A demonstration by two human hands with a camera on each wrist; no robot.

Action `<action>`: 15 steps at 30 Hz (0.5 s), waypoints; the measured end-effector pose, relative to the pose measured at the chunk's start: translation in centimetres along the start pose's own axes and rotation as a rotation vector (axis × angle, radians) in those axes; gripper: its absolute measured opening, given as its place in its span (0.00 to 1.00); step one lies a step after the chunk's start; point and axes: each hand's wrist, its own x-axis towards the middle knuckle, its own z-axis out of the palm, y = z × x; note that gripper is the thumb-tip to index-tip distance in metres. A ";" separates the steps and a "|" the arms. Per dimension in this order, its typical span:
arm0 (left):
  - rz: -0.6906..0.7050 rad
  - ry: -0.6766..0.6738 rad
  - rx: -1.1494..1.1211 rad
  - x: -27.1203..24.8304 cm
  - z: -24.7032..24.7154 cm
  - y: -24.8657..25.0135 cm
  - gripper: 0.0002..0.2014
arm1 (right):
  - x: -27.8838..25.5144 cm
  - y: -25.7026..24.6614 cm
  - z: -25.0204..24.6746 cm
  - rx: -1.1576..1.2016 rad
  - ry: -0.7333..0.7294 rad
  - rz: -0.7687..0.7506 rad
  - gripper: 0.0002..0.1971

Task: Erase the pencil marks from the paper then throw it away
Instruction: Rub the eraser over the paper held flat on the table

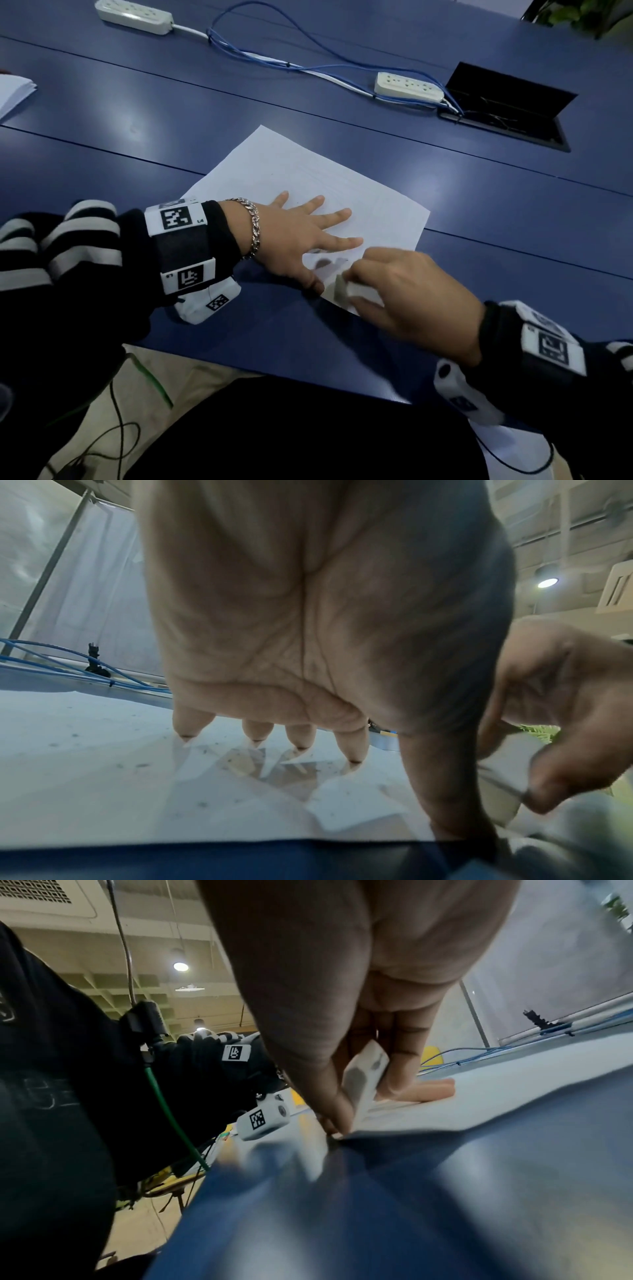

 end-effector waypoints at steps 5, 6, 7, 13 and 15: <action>-0.021 -0.013 -0.004 0.4 -0.2 0.0 0.51 | 1.3 1.7 -0.7 0.009 0.045 0.063 0.10; -0.025 -0.016 -0.003 0.4 -0.3 0.0 0.51 | 1.4 2.0 -0.8 0.005 0.068 0.074 0.10; -0.029 -0.018 -0.001 0.4 -0.3 0.0 0.51 | 1.3 1.8 -0.8 -0.009 0.065 0.058 0.09; -0.034 -0.018 0.004 0.4 -0.2 0.1 0.51 | 1.1 1.1 -0.9 -0.016 -0.070 -0.008 0.12; -0.032 -0.020 -0.001 0.4 -0.3 0.1 0.51 | 2.0 2.1 -1.3 0.009 0.022 0.050 0.12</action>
